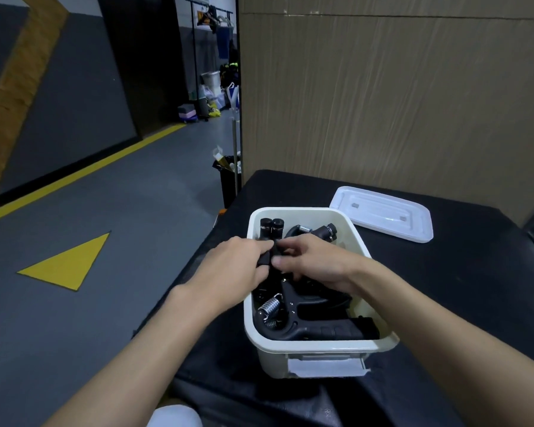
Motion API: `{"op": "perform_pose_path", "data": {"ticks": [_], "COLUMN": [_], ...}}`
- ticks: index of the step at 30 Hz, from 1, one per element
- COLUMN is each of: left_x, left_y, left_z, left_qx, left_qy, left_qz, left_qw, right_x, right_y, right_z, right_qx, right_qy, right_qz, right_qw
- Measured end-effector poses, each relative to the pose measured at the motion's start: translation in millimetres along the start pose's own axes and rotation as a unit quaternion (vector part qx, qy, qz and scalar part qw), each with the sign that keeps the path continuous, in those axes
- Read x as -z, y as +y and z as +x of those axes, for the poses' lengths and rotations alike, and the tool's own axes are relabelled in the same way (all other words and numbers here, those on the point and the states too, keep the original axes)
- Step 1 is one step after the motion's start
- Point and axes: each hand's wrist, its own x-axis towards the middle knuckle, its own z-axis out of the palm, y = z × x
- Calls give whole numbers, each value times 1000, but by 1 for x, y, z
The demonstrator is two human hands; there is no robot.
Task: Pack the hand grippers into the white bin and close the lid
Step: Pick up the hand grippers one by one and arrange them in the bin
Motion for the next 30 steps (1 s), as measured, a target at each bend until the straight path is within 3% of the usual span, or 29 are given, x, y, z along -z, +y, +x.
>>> {"op": "perform_pose_path", "data": {"ticks": [5,16,19,22,24,26,27,28,30], "left_x": [-1,2,1,-5,-10,-18,-21,-22,-19], "left_y": [0,8,6,1,2,4,5,6,8], "left_z": [3,1,4,17,22,26,27,27,27], "left_qx": [21,42,42,96,97,86,87,89,88], "left_qy": [-10,-29,-49,22,27,-7,-22,-29,-25], "left_qz": [-16,21,-108,-211,-250,-239,-220,-196,-137], "left_qw": [1000,998,992,972,963,967,971,976,986], "right_x": [1,0,1,7,15,24,27,28,29], "right_y": [10,-2,-4,-4,6,17,23,28,33], "right_z": [4,1,2,1,4,3,2,1,0], "right_qx": [44,17,6,9,44,16,-11,-26,-11], "right_qy": [30,0,-2,27,143,226,230,223,218], "right_qz": [-101,-259,-295,-278,-354,-515,-557,-571,-538], "right_qw": [993,966,955,960,923,827,798,790,815]}}
